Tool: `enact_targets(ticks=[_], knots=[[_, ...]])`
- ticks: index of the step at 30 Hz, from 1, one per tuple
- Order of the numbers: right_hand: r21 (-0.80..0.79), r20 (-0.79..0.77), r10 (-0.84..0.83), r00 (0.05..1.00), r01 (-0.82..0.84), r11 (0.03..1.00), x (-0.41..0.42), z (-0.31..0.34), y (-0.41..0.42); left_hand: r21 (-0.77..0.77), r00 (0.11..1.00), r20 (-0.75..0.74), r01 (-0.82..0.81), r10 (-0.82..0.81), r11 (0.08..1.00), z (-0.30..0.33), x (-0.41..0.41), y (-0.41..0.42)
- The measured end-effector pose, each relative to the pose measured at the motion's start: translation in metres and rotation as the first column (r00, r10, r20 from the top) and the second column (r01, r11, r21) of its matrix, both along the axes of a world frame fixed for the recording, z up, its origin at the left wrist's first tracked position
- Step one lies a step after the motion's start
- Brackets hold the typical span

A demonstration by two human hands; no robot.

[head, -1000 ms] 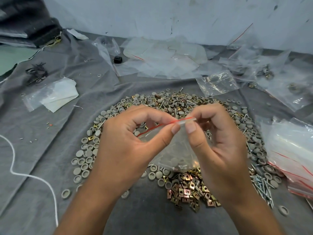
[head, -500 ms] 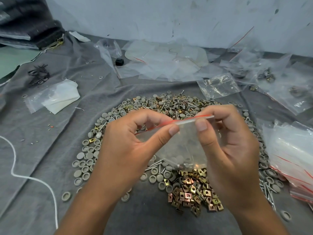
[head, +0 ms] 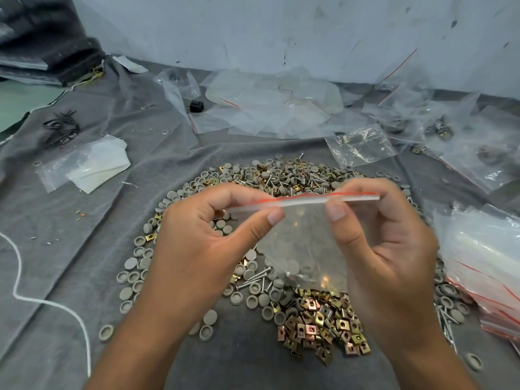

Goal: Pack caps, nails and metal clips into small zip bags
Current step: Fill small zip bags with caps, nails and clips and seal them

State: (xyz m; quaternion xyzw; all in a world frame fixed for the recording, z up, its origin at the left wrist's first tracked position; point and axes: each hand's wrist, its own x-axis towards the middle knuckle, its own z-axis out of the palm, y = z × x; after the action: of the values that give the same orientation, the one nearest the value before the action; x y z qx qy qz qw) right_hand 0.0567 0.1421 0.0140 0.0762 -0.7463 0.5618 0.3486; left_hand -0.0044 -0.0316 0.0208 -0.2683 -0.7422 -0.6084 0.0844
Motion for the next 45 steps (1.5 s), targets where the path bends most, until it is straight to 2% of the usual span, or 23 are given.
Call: enact_targets(ticks=[7,12,15,17,25,31,34,39,45], knots=[[-0.006,0.012,0.017,1.0,-0.017,1.0,0.001,0.0,0.002,0.173,0.992,0.058,0.096,-0.108,0.98,0.002,0.001,0.002],[-0.045,0.031,0.065,0.997,-0.064,0.997,0.003,0.003,-0.001,0.135,0.989,0.055,0.126,-0.135,0.983,0.003,-0.001,-0.001],[-0.172,0.023,0.084,0.996,-0.078,0.982,0.003,0.003,0.0,0.186,0.982,0.121,0.122,-0.146,0.975,0.002,-0.001,-0.002],[-0.225,0.02,0.082,0.996,-0.075,0.971,0.003,0.004,0.003,0.205,0.986,0.128,0.083,-0.11,0.975,0.002,-0.002,-0.002],[-0.246,0.055,0.149,0.987,-0.131,0.96,0.004,0.007,0.003,0.159,0.996,0.084,-0.045,0.032,0.986,0.002,-0.002,-0.002],[-0.278,-0.03,0.124,0.992,-0.127,0.952,0.001,0.009,-0.001,0.221,0.99,0.105,0.072,-0.098,0.973,0.003,0.001,0.003],[-0.266,-0.055,0.126,0.991,-0.136,0.954,0.001,0.008,-0.002,0.296,0.98,0.088,0.144,-0.177,0.944,0.006,0.004,0.007],[-0.265,-0.012,0.22,0.975,-0.215,0.94,0.001,0.007,-0.004,0.313,0.99,0.047,0.111,-0.132,0.943,0.006,0.005,0.009],[-0.132,0.085,0.126,0.988,-0.114,0.985,0.003,0.013,-0.001,0.307,0.998,-0.038,0.068,-0.059,0.949,0.006,0.007,0.008]])
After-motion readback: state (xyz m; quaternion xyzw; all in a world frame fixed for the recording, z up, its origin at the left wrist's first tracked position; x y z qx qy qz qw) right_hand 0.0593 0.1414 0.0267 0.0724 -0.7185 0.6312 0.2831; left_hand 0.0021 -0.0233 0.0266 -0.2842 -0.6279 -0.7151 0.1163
